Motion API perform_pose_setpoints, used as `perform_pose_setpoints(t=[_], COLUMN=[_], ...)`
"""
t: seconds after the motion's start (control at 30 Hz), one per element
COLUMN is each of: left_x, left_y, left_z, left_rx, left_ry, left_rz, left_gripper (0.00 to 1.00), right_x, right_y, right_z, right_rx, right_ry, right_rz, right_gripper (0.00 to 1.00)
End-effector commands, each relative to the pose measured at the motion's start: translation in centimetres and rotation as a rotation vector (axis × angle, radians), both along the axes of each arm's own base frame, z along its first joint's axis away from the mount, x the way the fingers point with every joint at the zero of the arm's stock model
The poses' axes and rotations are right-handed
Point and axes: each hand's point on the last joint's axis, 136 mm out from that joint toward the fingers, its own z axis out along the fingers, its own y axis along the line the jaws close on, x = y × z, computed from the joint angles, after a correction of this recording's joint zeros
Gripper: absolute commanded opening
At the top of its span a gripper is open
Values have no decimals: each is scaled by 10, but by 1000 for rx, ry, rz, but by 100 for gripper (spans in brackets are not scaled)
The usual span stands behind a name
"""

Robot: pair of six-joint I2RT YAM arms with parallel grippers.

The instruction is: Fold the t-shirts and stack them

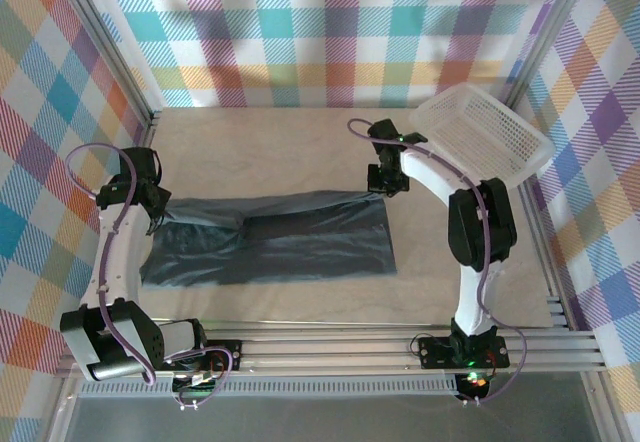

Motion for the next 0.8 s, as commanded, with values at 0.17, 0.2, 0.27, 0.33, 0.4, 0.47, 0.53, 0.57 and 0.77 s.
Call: perform_pose_setpoints(t=[0.17, 0.2, 0.27, 0.33, 0.4, 0.47, 0.53, 0.57, 0.77], left_x=[-46, -49, -54, -58, -61, -62, -63, -64, -69], left_y=[7, 6, 4, 2, 1, 1, 0, -1, -2], left_z=[-12, -15, -24, -32, -38, -40, -44, -46, -51], left_rx=[43, 38, 24, 11, 9, 9, 5, 0, -1], left_ry=[103, 108, 123, 137, 145, 152, 157, 162, 177], left_rz=[62, 66, 69, 77, 75, 72, 69, 67, 79], left_gripper=[0, 0, 0, 0, 0, 0, 0, 0, 0], right_x=[-42, -43, -46, -49, -52, -53, -55, -57, -62], right_y=[-9, -9, -8, -8, -8, -9, -8, -8, -12], right_z=[-10, -11, -17, -21, -22, -23, -21, -19, -8], right_rx=[-39, -38, -40, -44, -48, -49, -42, -38, -23], right_ry=[43, 48, 59, 70, 76, 80, 82, 82, 67], right_rz=[43, 45, 59, 61, 59, 55, 56, 53, 12], right_gripper=[8, 8, 8, 8, 8, 8, 11, 15, 33])
